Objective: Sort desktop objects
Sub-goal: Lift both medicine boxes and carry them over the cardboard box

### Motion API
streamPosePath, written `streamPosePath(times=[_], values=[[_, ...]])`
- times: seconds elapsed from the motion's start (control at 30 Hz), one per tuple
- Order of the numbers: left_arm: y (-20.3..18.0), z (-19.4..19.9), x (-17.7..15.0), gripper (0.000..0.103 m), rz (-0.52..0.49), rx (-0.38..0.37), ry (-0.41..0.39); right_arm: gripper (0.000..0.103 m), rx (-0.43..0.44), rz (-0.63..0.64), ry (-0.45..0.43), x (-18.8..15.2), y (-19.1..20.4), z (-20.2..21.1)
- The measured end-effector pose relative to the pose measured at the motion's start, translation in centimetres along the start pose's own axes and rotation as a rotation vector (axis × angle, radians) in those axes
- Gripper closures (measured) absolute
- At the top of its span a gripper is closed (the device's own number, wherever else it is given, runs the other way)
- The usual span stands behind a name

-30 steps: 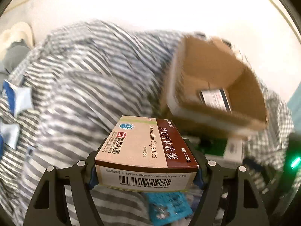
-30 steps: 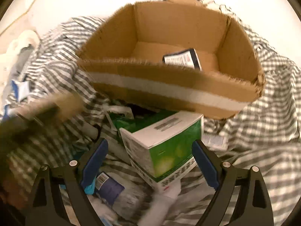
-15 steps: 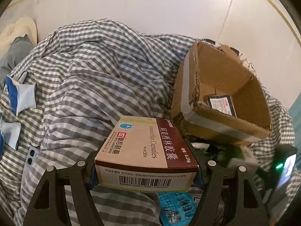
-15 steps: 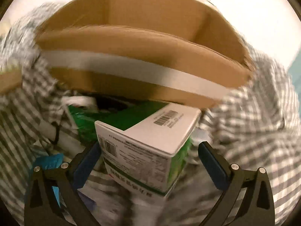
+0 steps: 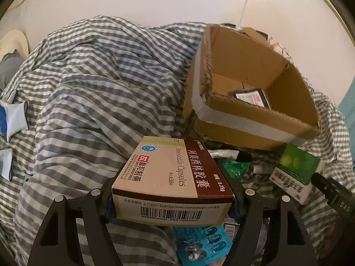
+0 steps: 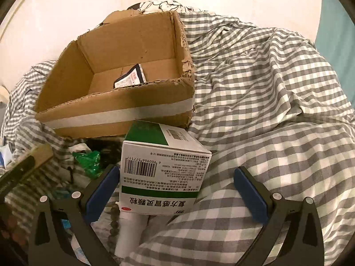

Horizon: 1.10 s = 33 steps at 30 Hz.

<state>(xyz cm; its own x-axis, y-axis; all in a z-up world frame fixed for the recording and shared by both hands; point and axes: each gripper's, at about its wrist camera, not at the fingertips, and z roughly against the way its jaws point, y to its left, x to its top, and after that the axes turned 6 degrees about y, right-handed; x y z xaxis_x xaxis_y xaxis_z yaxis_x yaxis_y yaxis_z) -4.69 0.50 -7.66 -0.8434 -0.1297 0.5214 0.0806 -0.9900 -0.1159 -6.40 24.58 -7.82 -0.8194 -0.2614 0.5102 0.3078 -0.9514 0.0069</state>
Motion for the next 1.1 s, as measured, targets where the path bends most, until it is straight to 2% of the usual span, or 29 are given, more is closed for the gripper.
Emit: streamPosePath(times=[0.1,0.23,0.37,0.6,0.77,0.8,0.83,0.87,1.0,1.1], values=[[-0.8,-0.6,-0.3,0.027,-0.025,-0.003,0.012,0.000,0.058,-0.021,-0.012,-0.5,0.7,0.1],[-1.0,-1.2,-0.5,0.027,-0.026,-0.002,0.031,0.000,0.086,-0.022,0.043,-0.1,3.0,-1.8],[-0.6,-1.4,-0.5,0.027,-0.012,-0.002,0.037,0.000,0.083,0.069,0.047,-0.9,6.3,-2.2],[-0.3,-1.6,-0.5,0.027,-0.001,-0.004,0.038,0.000,-0.009,0.215,0.015,-2.2,9.3,-2.3],[-0.3,-1.7,-0.7,0.027,-0.003,-0.006,0.037,0.000,-0.112,0.263,0.036,-2.1,9.6,-5.1],[-0.2,-1.7,-0.7,0.027,-0.004,-0.006,0.037,0.002,-0.107,0.242,0.064,-1.9,9.0,-5.7],[-0.2,-1.7,-0.7,0.027,-0.003,-0.007,0.037,0.013,-0.091,0.230,0.078,-1.9,8.7,-5.9],[-0.3,-1.6,-0.7,0.027,-0.002,-0.007,0.037,0.017,-0.064,0.215,0.094,-1.9,8.1,-6.1],[-0.5,-1.1,-0.8,0.027,-0.009,-0.019,0.030,0.019,0.036,0.219,0.093,-2.2,7.2,-5.1],[-0.9,0.0,-0.8,0.027,-0.016,-0.027,0.006,0.020,0.062,0.241,0.042,-2.6,6.9,-2.7]])
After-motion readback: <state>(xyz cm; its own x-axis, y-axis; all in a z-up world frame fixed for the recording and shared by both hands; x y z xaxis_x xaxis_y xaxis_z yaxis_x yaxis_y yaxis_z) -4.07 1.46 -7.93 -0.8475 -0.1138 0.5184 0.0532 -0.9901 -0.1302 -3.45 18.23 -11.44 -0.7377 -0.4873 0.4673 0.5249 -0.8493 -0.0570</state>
